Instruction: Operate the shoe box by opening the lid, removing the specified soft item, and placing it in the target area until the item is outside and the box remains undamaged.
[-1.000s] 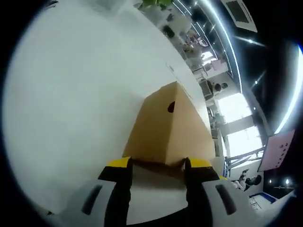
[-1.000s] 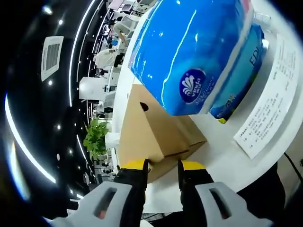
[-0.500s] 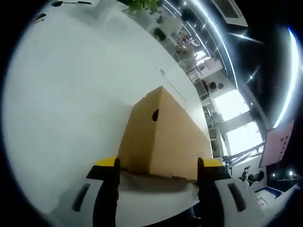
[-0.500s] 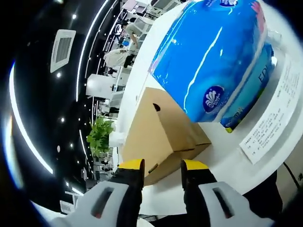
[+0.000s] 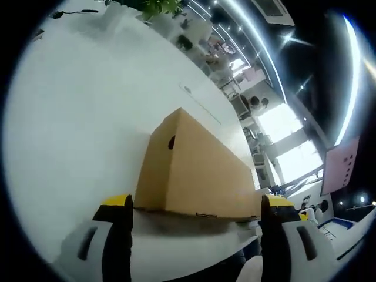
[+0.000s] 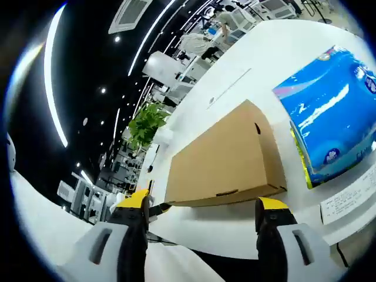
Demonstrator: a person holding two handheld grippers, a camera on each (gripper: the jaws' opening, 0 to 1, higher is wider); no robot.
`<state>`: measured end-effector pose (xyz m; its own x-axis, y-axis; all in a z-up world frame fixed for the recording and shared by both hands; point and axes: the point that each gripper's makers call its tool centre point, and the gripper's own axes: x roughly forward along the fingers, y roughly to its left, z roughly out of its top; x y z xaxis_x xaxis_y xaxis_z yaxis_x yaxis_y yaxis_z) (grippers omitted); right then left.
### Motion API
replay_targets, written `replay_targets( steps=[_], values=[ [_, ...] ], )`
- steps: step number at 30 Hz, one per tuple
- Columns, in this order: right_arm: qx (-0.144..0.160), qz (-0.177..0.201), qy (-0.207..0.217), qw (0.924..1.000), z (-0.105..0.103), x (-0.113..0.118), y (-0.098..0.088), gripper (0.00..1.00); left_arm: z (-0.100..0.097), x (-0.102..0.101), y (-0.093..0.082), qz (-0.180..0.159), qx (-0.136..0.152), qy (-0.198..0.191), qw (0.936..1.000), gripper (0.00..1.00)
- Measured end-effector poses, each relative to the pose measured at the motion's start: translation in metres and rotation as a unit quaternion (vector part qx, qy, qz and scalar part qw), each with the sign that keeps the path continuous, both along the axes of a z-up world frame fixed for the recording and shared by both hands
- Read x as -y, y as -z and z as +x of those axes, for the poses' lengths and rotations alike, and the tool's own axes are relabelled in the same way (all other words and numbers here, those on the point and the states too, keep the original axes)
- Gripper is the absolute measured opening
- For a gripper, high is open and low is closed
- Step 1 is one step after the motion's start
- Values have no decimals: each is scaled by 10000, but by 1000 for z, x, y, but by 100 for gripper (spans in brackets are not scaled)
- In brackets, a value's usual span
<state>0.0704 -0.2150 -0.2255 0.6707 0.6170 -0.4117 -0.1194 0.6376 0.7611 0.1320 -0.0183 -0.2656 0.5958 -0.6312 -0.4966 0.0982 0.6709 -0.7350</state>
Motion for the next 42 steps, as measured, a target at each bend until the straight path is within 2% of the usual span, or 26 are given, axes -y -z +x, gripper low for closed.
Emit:
replay_targets(
  steps=[1,2,4,5,6,8,9,11,14,16,17,18,19,21,23,25,29,30,31,34,36,38,39,40,41,42],
  values=[
    [216,-110,17,9997,4,-1,-6,84,2,0,-4,92,162,26,9998,99],
    [348,-174,5,9992,7,-1,-10,85,1,2,-7,115,186,43,9998,99],
    [532,-418,24,9977,14,0,-15,85,0,10,-17,-17,391,177,9991,99],
    [596,-640,-190,9960,13,-2,-14,84,1,11,-20,65,542,273,9981,99],
    [630,-909,-316,9934,14,-1,-14,81,0,11,-21,186,643,402,9969,99],
    [1028,-1505,-707,9807,18,-5,-23,83,0,10,-23,417,807,568,9942,99],
    [1106,-1581,-842,9776,20,-9,-28,87,-1,10,-24,464,846,653,9932,99],
    [1138,-1618,-817,9768,24,-10,-34,93,-4,8,-22,688,834,793,9910,99],
    [1530,-1838,-697,9685,35,-5,-43,94,-5,6,-23,834,919,912,9881,99],
    [1496,-1938,-806,9662,35,-6,-42,100,-5,2,-24,1067,982,997,9844,99],
    [1658,-2143,-814,9591,39,-2,-44,99,-4,1,-25,1165,1046,1024,9823,99],
    [1977,-2203,-881,9511,43,-5,-51,100,-2,0,-28,1202,1155,1022,9807,99],
    [2032,-2287,-983,9470,43,-7,-52,100,-1,1,-30,1254,1243,1089,9782,99],
    [1940,-2546,-1133,9406,43,-5,-49,100,0,2,-34,1350,1352,1245,9737,99],
    [2068,-3005,-1353,9212,47,-2,-51,100,3,4,-39,1632,1687,1471,9609,99],
    [2118,-3210,-1378,9128,50,0,-53,100,5,4,-40,1811,1811,1607,9532,99],
    [2193,-3456,-1473,9004,53,1,-55,100,8,3,-40,1904,1862,1600,9505,99],
    [2213,-3575,-1482,8951,53,3,-56,100,9,3,-42,2034,2005,1679,9435,99],
    [2233,-3669,-1473,8910,54,6,-57,100,9,2,-41,2117,2042,1750,9396,99],
    [2006,-3785,-1533,8905,51,13,-50,90,7,4,-39,2290,2164,1908,9297,99],
    [1966,-3831,-1639,8876,49,14,-44,86,5,7,-38,2270,2200,1971,9280,99],
    [1864,-4040,-1787,8776,47,17,-33,89,5,5,-33,2450,2209,2036,9218,99],
    [1840,-4150,-1880,8710,46,18,-28,89,5,3,-31,2506,2195,2018,9210,99],
    [1706,-4433,-2003,8569,45,24,-19,88,6,3,-30,2550,2193,2012,9200,98],
    [1705,-4520,-2091,8502,45,24,-15,89,6,1,-29,2711,2197,2008,9154,96],
    [1730,-4574,-2206,8439,45,22,-11,91,6,1,-29,2760,2196,2023,9136,88]
  ],
)
